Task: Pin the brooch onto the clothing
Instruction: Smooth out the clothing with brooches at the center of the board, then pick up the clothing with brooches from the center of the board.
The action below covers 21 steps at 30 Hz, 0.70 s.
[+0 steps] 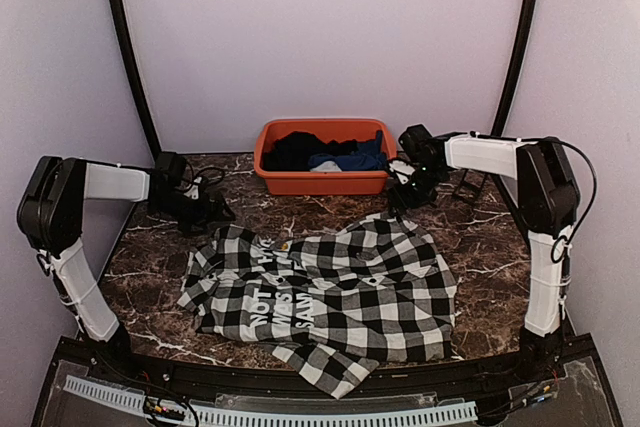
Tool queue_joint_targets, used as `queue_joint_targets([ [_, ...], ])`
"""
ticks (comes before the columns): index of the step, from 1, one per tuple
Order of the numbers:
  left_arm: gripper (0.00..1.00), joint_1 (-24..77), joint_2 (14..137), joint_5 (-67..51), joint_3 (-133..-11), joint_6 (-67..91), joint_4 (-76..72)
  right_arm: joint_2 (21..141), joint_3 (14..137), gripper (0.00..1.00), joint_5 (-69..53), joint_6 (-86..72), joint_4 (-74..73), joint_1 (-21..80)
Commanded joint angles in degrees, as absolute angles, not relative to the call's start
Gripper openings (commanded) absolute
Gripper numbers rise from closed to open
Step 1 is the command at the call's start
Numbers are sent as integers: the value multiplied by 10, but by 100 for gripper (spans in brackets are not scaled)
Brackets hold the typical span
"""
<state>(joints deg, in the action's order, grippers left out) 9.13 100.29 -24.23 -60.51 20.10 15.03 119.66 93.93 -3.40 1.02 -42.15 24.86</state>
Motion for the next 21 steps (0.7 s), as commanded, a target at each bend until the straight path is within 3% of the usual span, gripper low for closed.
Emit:
queue_joint_targets([
  [1,99,76,1059,-366,-593,229,102,1171,911,67,-30,5,-412,239],
  [6,98,76,1111,-457,-600,237,65,1173,893,67,-30,7,-412,228],
  [15,82,109,1150,-545,-586,261,10,1196,902,67,-61,7,-410,207],
  [21,77,138,1148,-570,-556,266,2,1209,906,67,-168,16,-389,202],
])
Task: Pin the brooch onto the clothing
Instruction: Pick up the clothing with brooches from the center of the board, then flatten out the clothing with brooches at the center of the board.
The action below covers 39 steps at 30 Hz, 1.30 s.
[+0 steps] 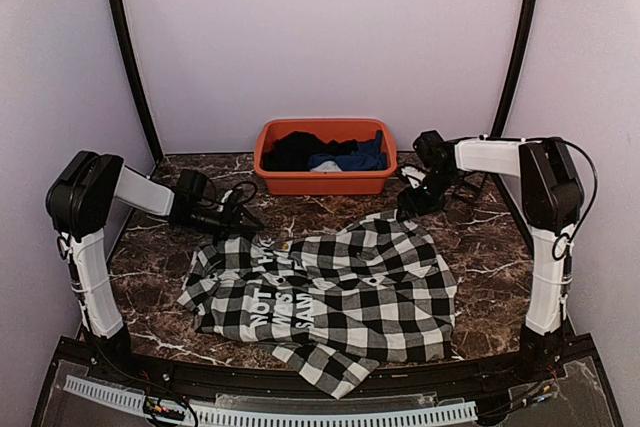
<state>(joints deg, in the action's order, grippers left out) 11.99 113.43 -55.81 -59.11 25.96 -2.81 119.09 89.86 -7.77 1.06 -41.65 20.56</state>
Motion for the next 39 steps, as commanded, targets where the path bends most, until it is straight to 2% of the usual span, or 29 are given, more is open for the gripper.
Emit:
queue_joint_targets([
  [1,77,139,1147,-570,-549,266,3,1207,900,68,-191,17,-379,202],
  [6,69,142,1142,-577,-527,275,-26,1219,891,66,-252,11,-349,202],
  [8,60,143,1145,-579,-525,280,-33,1232,899,64,-262,13,-348,202],
  [11,39,146,1147,-588,-525,293,-50,1247,906,58,-271,19,-343,202],
  [12,35,146,1147,-590,-525,296,-54,1252,908,55,-276,22,-343,202],
  [14,22,147,1146,-592,-527,298,-55,1259,912,45,-285,26,-344,202],
  [15,9,147,1147,-593,-527,300,-57,1262,915,38,-291,28,-342,202],
  [17,2,147,1145,-590,-530,304,-62,1267,919,19,-308,29,-341,202],
  [19,1,147,1139,-587,-530,317,-78,1265,922,0,-317,29,-338,202],
  [24,1,147,1061,-554,-523,349,-169,1156,853,0,-293,17,-266,202],
  [28,1,147,971,-475,-592,264,-101,1034,837,0,-259,12,-216,202],
  [31,1,146,921,-418,-654,207,-92,987,868,0,-230,13,-197,201],
  [35,1,145,882,-398,-713,164,-85,933,898,0,-213,15,-196,202],
  [39,1,146,838,-352,-722,114,27,853,834,0,-231,-16,-200,201],
])
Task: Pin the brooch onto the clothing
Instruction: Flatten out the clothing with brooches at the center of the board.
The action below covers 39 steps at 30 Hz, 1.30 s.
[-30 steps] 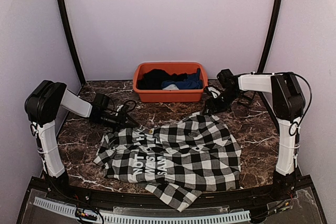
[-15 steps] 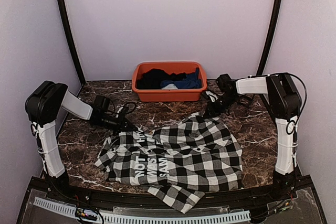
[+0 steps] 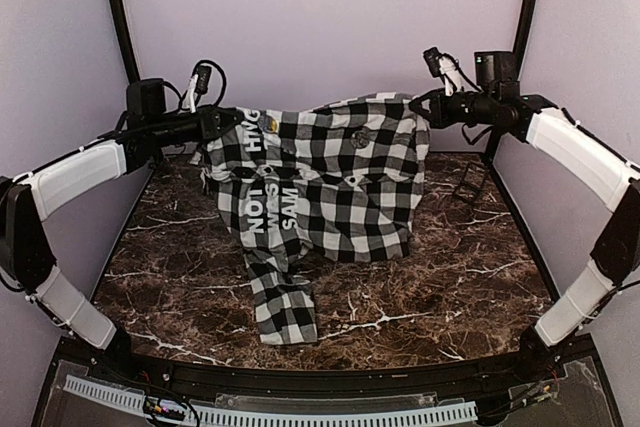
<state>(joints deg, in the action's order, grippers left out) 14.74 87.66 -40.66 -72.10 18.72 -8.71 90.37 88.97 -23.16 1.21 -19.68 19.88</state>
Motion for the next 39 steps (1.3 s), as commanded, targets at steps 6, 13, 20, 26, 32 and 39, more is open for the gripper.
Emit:
queue_joint_targets([
  [6,3,161,744,-288,-581,95,161,758,653,0,-273,-55,-278,204],
  [13,20,226,744,-332,-449,114,218,715,561,0,-266,-54,-389,220],
  [20,64,237,734,-457,-432,123,201,743,563,0,-240,-66,-410,227],
  [26,84,237,747,-462,-456,157,145,774,558,0,-238,-72,-397,231],
  [32,80,254,830,-343,-471,153,157,778,555,0,-227,-74,-390,239],
  [39,80,258,777,-219,-415,183,159,772,547,0,-219,-76,-387,241],
])
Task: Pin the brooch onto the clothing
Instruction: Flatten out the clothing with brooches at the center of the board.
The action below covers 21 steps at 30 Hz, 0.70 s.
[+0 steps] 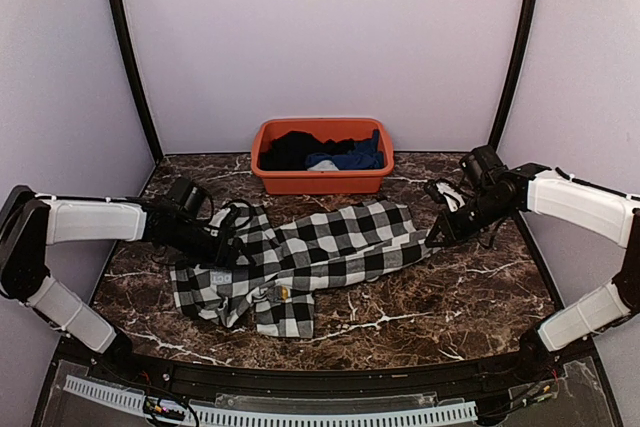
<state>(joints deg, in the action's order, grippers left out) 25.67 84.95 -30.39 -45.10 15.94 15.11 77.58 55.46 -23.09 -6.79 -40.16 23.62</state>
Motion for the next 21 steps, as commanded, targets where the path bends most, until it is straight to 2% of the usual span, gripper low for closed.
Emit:
queue_joint_targets([
  [1,81,258,761,-210,-408,199,160,770,547,0,-219,-77,-387,241],
  [6,84,254,634,-172,-336,252,171,768,559,0,-216,-76,-387,242],
  [9,85,233,609,-175,-300,265,161,772,567,0,-218,-76,-385,243],
  [12,82,195,635,-227,-264,288,107,776,572,0,-218,-76,-382,245],
  [21,74,185,730,-310,-262,312,4,776,568,0,-217,-73,-382,249],
])
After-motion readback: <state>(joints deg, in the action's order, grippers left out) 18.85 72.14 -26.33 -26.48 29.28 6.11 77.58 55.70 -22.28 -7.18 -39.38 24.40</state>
